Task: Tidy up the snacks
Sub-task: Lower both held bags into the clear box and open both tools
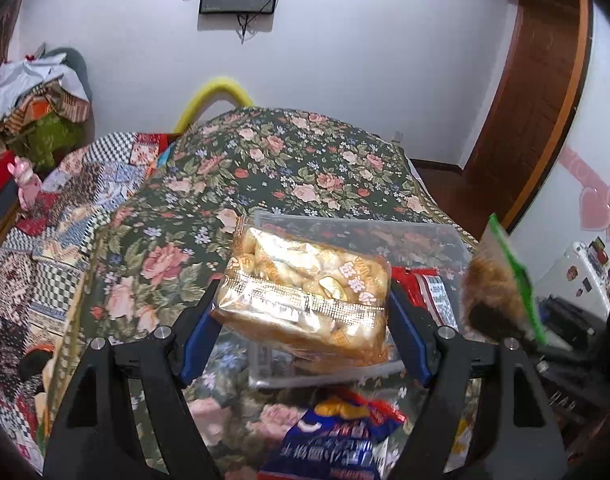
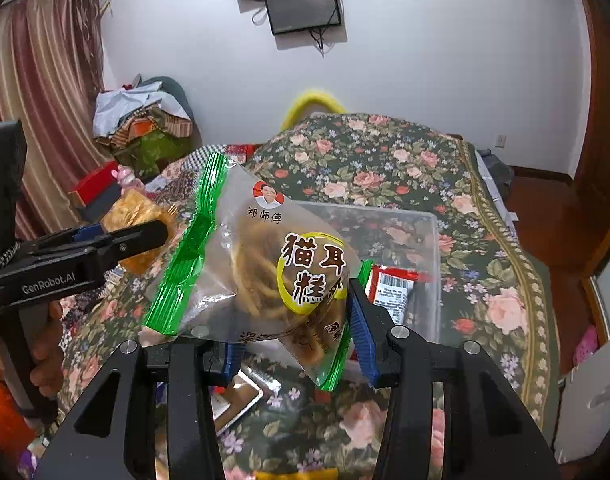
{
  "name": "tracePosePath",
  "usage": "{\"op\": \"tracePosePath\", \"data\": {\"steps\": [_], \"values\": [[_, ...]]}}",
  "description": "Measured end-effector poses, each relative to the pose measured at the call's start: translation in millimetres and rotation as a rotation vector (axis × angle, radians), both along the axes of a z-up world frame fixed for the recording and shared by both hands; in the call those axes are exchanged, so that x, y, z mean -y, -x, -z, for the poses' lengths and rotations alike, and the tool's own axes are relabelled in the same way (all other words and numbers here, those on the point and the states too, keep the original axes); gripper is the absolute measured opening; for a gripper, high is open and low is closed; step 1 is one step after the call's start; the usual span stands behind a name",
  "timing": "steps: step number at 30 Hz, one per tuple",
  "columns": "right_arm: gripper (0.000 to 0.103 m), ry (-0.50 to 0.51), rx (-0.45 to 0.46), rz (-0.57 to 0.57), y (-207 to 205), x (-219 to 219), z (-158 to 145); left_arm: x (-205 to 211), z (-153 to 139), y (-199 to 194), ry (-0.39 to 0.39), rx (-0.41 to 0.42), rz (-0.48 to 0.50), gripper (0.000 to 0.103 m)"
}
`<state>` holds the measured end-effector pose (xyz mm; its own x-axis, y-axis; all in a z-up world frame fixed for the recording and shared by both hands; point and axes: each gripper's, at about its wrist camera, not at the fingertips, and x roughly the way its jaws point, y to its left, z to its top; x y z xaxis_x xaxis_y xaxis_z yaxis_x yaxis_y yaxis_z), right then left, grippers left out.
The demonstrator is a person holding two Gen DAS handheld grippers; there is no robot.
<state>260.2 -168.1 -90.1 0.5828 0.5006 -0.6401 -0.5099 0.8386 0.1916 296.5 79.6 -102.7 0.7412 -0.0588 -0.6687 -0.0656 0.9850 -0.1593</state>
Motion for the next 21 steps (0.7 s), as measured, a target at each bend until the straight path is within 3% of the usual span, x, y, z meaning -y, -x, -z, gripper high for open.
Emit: {"op": "tracePosePath", "data": {"steps": [13,19,21], "values": [[0.043,0.041,-0.113,-0.005,-37.7,-24.4,36.0,6.4,34.0,-42.1,0.01,-0.096,-0.013,0.077],[0.045,0.09,-0.117,-0.004,-35.3,-30.4,42.7,10.3,32.4,-37.5,-0.01,-0.07,-0.006,0.077],[0.05,0.101,-0.115,-0.003,-33.6,-31.2,42.1,13.1,29.1,-34.5,-0.028,-0.061,0.003,0.078]]}}
